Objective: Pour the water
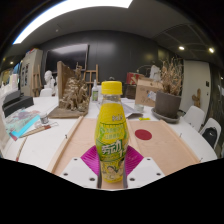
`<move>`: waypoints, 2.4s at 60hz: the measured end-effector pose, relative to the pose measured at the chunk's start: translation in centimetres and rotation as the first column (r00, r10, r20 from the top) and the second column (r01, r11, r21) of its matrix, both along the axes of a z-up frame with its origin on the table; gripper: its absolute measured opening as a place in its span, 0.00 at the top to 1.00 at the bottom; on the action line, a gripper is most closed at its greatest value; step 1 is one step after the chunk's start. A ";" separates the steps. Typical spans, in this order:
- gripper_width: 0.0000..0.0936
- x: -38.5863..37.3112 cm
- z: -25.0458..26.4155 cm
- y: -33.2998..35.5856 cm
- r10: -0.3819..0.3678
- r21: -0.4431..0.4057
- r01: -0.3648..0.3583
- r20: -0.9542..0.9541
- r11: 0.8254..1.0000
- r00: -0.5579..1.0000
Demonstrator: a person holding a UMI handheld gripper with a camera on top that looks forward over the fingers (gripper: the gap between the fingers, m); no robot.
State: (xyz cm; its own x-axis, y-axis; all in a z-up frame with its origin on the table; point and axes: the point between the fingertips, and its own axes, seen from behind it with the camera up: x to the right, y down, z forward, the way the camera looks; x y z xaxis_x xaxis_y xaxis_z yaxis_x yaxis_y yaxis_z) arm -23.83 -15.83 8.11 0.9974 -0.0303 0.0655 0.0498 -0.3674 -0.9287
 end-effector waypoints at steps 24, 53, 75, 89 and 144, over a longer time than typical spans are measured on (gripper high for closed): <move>0.70 10.4 11.2 5.5 -0.104 0.067 0.086 0.347 0.994 0.932; 0.70 14.2 11.1 20.7 0.090 -0.083 -0.156 0.995 0.984 0.039; 0.70 12.0 7.5 22.9 0.133 -0.200 -0.224 0.950 0.954 -0.282; 0.70 12.6 9.1 22.1 0.142 -0.127 -0.215 0.989 0.968 0.052; 0.67 16.5 -1.3 21.7 0.058 -0.009 -0.058 -0.039 0.998 0.998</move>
